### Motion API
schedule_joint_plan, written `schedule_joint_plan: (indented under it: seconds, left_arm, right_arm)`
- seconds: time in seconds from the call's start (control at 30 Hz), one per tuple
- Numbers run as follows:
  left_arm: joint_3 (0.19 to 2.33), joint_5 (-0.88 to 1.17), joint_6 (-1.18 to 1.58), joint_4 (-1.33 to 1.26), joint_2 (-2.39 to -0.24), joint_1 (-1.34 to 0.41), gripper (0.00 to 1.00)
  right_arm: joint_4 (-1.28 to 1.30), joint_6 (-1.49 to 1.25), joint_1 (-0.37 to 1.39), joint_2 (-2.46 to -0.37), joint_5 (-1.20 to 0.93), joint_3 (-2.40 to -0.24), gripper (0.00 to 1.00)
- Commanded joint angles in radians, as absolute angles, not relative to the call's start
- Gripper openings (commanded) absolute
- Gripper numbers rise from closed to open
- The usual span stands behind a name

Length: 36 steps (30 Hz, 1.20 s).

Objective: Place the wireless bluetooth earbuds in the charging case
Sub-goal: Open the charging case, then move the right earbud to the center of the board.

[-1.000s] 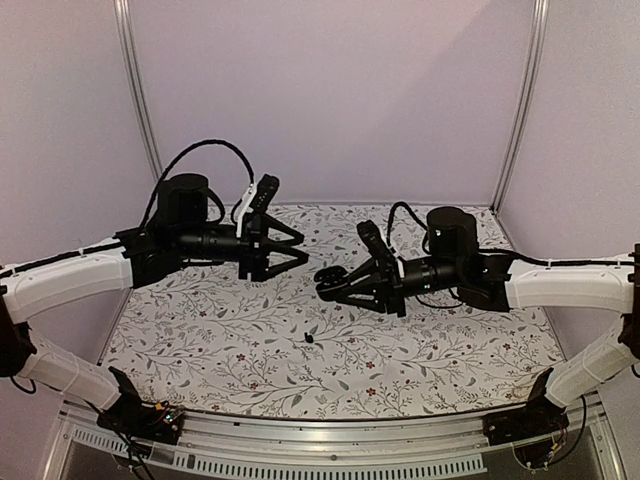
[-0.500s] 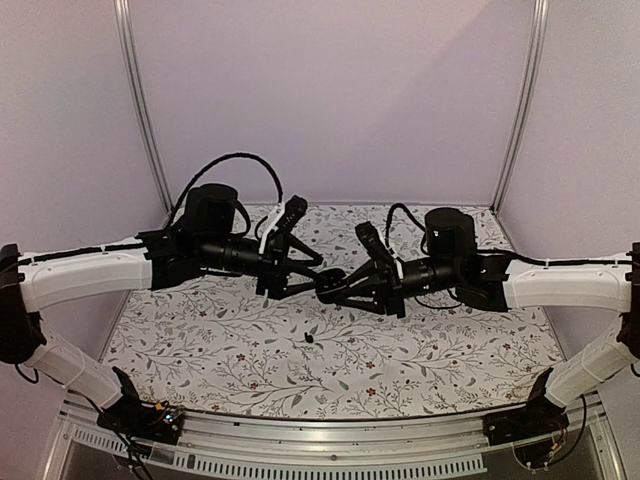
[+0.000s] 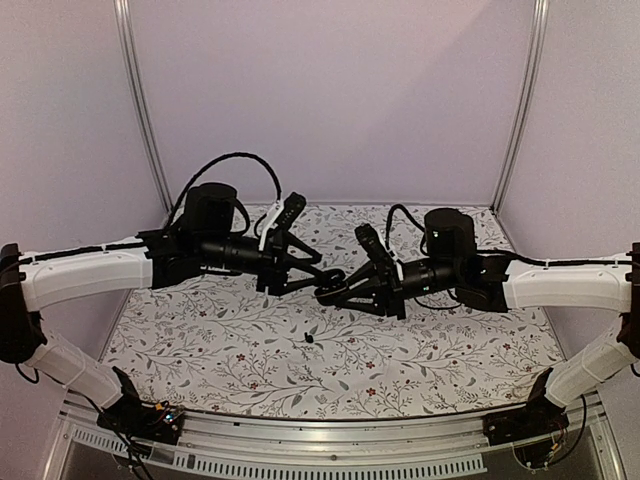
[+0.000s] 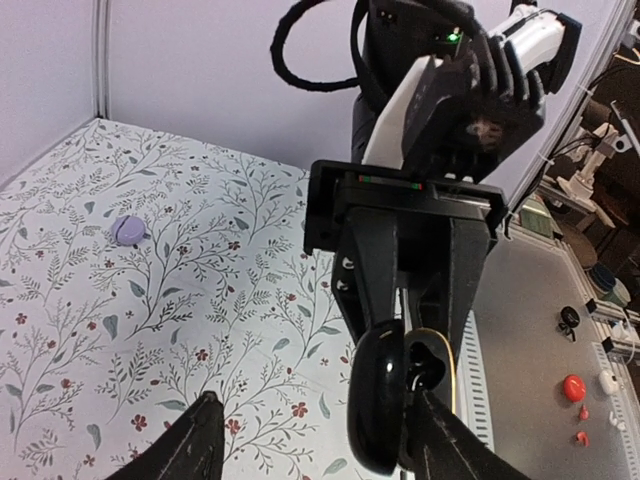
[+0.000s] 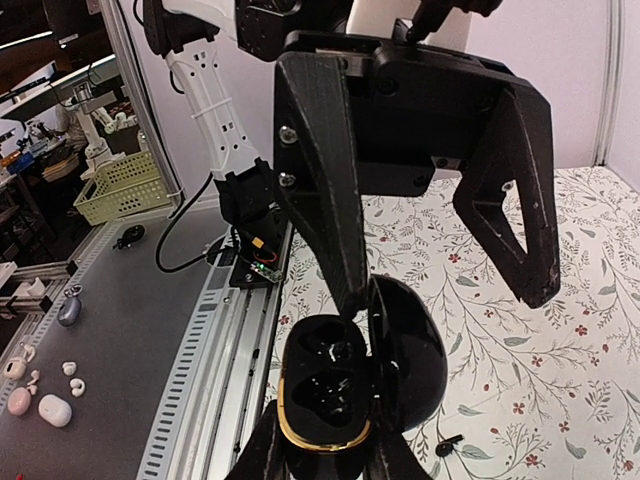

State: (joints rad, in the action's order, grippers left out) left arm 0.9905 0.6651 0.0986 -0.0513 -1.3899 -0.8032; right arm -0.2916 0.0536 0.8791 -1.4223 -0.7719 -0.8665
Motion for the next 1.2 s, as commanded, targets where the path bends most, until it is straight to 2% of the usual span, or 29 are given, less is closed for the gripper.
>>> schedule_joint_plan:
  seconds: [0.0,0.13,0.23,0.43,0.53,0.63,0.8,0.97,1.17]
  left_arm:
    - [0.972,0.756,0.125,-0.126,-1.366,-0.783,0.64]
    - [0.873,0.923,0.299,-0.343,-1.329,-0.683,0.65]
    - [0.794,0.926,0.429,-0.498,-1.283,-0.595,0.65]
    - [0.855,0.512,0.462,-0.237,-1.296,-0.413,0.66]
    - [0.860,0.393,0.556,-0.132,-1.329,-0.236,0.62]
    - [0.904,0.249,0.532,0.016,-1.374,-0.134,0.60]
    - [0.952,-0.038,0.504,0.119,-1.447,-0.088,0.60]
    - [0.953,-0.162,0.558,0.135,-1.532,-0.039,0.57]
    - [1.024,-0.229,0.557,0.185,-1.671,0.000,0.49]
  right_arm:
    - [-0.295,0.060,0.885,-1.411,-0.755,-0.886,0.00]
    - [-0.297,0.051,0.881,-1.409,-0.749,-0.884,0.00]
    - [-0.310,0.038,0.871,-1.401,-0.748,-0.873,0.00]
    - [-0.322,0.028,0.848,-1.386,-0.749,-0.861,0.00]
    - [-0.322,0.025,0.838,-1.375,-0.747,-0.853,0.00]
    - [-0.322,0.026,0.836,-1.362,-0.740,-0.838,0.00]
    - [-0.325,0.029,0.832,-1.353,-0.741,-0.830,0.00]
    - [-0.324,0.034,0.829,-1.347,-0.743,-0.826,0.00]
    - [-0.325,0.035,0.824,-1.345,-0.744,-0.822,0.00]
